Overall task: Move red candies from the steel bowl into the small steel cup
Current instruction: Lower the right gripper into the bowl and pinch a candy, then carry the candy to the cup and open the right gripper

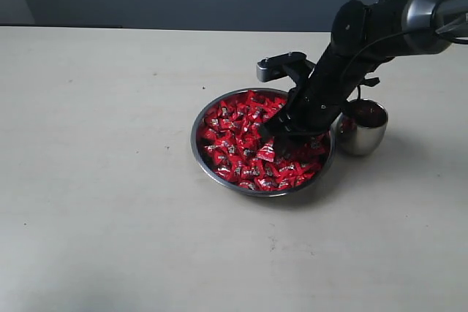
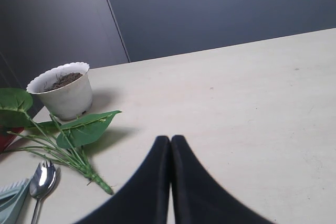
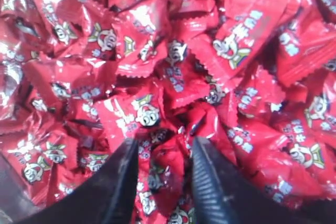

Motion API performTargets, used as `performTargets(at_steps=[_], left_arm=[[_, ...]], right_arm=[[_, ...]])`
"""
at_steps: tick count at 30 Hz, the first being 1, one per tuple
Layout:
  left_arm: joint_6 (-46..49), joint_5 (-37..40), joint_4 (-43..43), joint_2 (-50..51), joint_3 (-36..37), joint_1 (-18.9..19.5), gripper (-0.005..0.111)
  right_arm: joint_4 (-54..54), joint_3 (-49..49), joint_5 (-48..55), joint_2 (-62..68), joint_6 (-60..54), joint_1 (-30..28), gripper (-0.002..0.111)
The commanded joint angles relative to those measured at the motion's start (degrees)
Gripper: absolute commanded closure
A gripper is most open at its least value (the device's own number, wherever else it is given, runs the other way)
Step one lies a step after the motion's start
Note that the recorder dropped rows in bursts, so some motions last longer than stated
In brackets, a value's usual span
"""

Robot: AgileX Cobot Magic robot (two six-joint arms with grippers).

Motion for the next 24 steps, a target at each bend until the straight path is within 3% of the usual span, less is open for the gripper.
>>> performTargets(at_steps=[1,3,13,24], left_arm=[[-0.2,-0.6,0.3,-0.2,0.2,-0.2,0.106],[-0.2,-0.6,0.3,-0.2,0.2,-0.2,0.106],[-0.2,-0.6,0.3,-0.2,0.2,-0.2,0.106],[-0.2,-0.6,0.3,-0.2,0.2,-0.2,0.106]], right_arm=[[-0.1,-0.2,0.2,0.4,0.5,0.0,0.094],[-0.1,-0.2,0.7,-0.2,0.6,0.0,0.108],[-1.2,-0.2,1.3,-12.0,0.6,-1.8,0.108],[-1.5,-0.2,2.6,-14.4,1.7,-17.7,0.108]])
